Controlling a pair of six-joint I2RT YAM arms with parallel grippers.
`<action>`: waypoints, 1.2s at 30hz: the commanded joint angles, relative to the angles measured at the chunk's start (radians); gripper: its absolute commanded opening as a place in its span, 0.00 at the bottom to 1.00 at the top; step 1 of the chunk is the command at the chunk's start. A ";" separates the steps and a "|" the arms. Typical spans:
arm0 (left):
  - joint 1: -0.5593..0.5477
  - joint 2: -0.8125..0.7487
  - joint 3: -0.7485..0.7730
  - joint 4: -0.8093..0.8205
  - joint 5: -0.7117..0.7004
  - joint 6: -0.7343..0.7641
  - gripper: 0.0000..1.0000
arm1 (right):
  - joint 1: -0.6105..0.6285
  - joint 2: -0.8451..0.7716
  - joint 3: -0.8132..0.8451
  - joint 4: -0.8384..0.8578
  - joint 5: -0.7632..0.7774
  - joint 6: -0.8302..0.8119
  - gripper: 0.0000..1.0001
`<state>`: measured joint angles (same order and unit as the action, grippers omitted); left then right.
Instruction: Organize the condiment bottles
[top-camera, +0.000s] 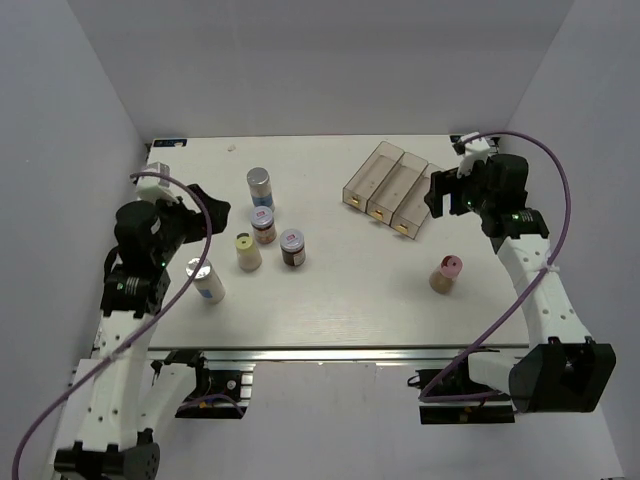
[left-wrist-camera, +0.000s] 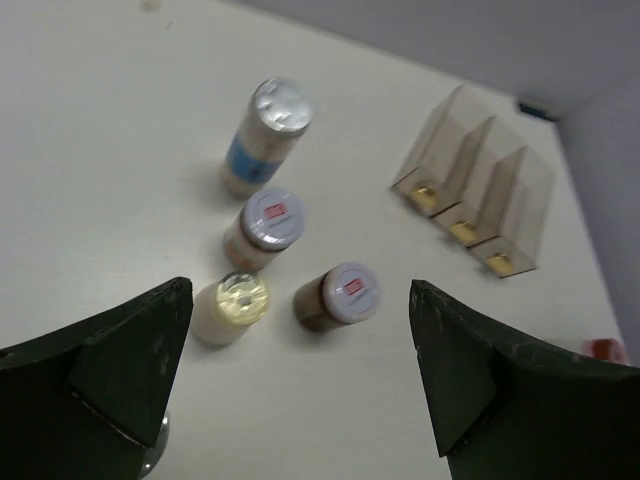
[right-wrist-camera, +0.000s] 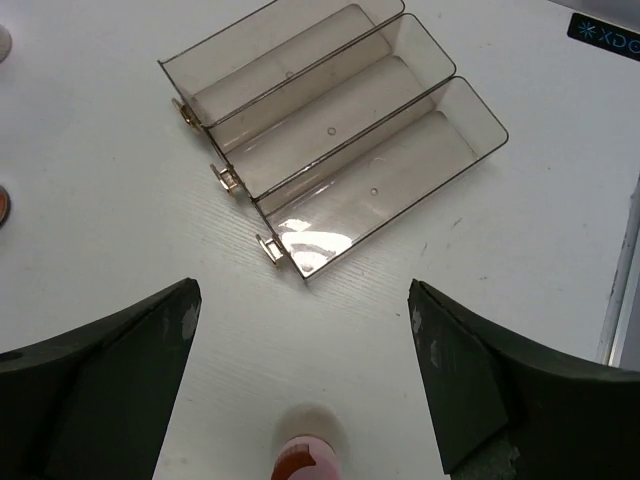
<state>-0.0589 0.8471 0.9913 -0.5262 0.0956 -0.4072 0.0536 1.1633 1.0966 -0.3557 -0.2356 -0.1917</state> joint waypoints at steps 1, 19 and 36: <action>-0.007 -0.102 0.029 0.086 0.165 0.031 0.98 | 0.000 0.022 0.057 0.004 -0.068 -0.008 0.89; -0.007 -0.091 0.021 0.009 0.222 0.018 0.21 | 0.334 0.105 0.080 -0.126 -0.537 -0.511 0.74; -0.006 -0.145 0.015 -0.133 0.190 -0.044 0.86 | 0.767 0.602 0.244 0.165 0.100 0.021 0.89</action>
<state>-0.0658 0.7120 1.0080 -0.6437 0.2958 -0.4286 0.7948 1.7313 1.2591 -0.2329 -0.2672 -0.2611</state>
